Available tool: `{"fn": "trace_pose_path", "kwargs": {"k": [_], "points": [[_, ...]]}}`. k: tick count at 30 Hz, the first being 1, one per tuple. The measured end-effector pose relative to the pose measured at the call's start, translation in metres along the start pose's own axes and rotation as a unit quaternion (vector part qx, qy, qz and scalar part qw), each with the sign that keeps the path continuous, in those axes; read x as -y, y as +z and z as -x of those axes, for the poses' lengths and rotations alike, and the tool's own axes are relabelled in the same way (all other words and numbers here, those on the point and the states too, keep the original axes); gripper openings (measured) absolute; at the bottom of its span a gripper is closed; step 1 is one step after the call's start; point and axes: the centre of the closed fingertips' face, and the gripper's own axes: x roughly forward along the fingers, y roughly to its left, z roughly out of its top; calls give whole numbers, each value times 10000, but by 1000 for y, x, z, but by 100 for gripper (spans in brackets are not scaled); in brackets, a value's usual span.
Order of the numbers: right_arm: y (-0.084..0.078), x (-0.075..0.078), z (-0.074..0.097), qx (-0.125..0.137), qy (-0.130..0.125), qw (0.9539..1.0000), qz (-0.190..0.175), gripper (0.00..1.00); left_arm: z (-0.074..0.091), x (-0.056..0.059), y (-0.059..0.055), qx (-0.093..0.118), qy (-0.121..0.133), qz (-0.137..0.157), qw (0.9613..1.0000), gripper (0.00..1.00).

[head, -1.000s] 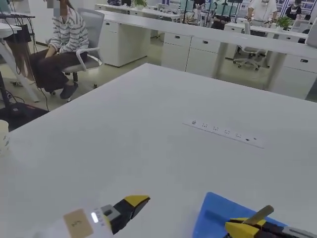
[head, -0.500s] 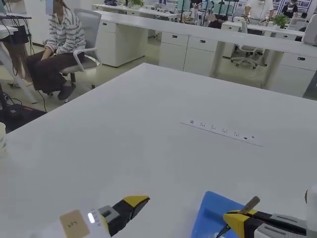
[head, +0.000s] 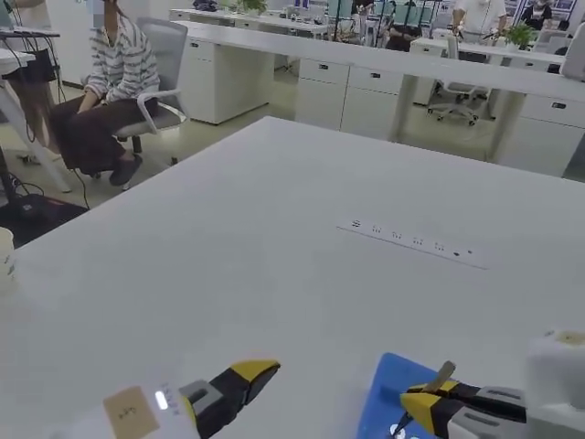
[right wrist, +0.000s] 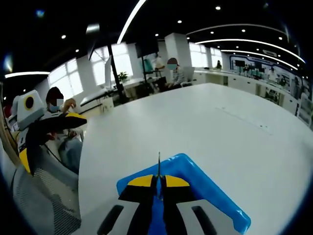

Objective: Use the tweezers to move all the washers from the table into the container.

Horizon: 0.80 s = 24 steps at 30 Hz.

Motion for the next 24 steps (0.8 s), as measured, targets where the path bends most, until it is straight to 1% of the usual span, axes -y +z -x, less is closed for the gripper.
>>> {"fn": "trace_pose_path", "kwargs": {"k": [3, 7, 9, 13, 18, 21, 24], "points": [[-2, 0, -3, -74, -11, 9999, 103, 3, 0, 1, 0, 14, -23, 18, 10000, 82], [-4, -2, -6, -119, 29, 9997, 207, 3, 1, 2, 5, 161, -66, 134, 9998, 82], [-3, -3, -7, -108, 45, 9997, 230, 3, 1, 1, 6, 174, -57, 152, 9997, 82], [-2, -3, -10, -107, 79, 9996, 258, 3, 0, 2, 4, 126, -96, 165, 9997, 80], [-1, -7, -11, -133, 188, 9991, 365, 3, 0, 4, 3, 85, -156, 235, 9996, 78], [-1, -7, -11, -133, 181, 9991, 372, 4, 0, 5, 2, 65, -213, 306, 9993, 78], [-1, -6, -10, -114, 161, 9992, 347, 4, -1, 8, 0, -14, -267, 263, 9993, 77]]}}
